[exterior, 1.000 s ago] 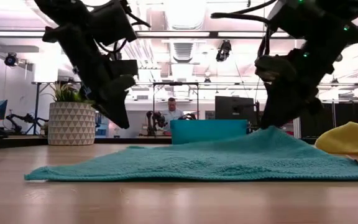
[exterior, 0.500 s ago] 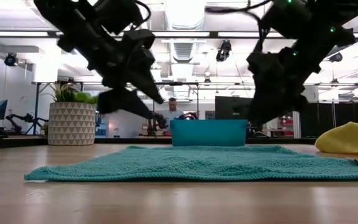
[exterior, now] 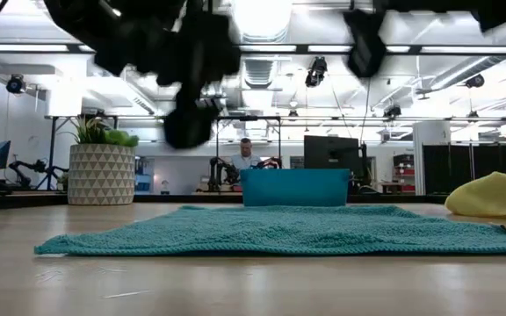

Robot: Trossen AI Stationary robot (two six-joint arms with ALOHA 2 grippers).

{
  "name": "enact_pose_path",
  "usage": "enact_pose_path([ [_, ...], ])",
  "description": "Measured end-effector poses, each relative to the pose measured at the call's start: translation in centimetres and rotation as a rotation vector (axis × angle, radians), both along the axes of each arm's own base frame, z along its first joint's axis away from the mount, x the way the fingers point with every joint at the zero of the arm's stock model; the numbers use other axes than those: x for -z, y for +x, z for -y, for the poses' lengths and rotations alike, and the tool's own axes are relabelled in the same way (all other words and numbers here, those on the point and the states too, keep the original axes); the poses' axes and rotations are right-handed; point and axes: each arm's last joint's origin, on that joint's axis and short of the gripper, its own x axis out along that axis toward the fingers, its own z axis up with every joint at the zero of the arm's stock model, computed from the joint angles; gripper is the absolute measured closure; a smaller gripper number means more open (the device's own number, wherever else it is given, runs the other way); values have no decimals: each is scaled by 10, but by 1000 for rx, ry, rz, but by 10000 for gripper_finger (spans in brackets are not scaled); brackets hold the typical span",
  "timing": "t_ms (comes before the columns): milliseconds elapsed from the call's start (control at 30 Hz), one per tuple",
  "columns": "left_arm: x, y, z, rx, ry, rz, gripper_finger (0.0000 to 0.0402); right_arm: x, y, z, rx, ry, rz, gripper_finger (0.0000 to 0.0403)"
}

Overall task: Fold microfiber towels
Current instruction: Fold the light blue microfiber cloth

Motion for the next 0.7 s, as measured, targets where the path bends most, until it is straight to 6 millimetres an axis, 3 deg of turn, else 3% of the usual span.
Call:
enact_pose_path([
  [133,-43,7,4,8,-24,468,210,-40,-1,5,151,1,443,289],
  [267,-71,-5,8,-10,-43,767,210,-45,-7,7,138,-8,418,289],
  [367,-76,-9,14,1,-117,798,210,-40,-9,3,40,26,311,289],
  [500,-80,-8,19,20,-49,847,210,-33,-15,-7,-106,78,177,289],
  [700,-87,-9,22,125,-210,781,210,-26,-32,-26,-211,44,21,289],
])
